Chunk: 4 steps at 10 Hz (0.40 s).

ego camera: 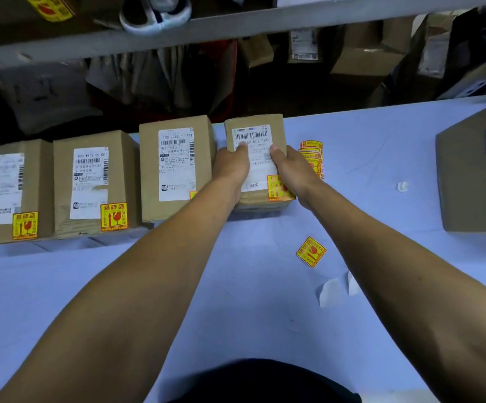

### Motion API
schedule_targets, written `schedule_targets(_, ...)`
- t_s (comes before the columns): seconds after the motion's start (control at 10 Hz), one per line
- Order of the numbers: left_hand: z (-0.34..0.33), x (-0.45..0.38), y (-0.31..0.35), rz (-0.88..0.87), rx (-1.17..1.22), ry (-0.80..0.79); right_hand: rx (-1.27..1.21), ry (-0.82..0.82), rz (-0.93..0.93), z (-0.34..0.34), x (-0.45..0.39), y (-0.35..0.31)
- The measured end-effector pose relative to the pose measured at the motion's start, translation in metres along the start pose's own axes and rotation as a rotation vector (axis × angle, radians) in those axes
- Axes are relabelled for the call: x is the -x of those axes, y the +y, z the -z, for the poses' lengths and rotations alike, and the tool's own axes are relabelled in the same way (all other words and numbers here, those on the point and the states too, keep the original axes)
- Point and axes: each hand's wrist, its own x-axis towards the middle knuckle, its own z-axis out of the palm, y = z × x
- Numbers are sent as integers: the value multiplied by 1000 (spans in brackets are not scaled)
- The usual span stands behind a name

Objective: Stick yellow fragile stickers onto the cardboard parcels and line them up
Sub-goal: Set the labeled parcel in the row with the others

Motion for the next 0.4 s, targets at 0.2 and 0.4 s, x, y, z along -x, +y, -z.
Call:
schedule_targets(0.2, 2, 8, 8, 2, -61, 21, 117, -43, 27, 2, 7, 2)
schedule_targets(0.4, 13, 38, 30, -121, -92, -17, 401, 83, 138, 14, 33, -24)
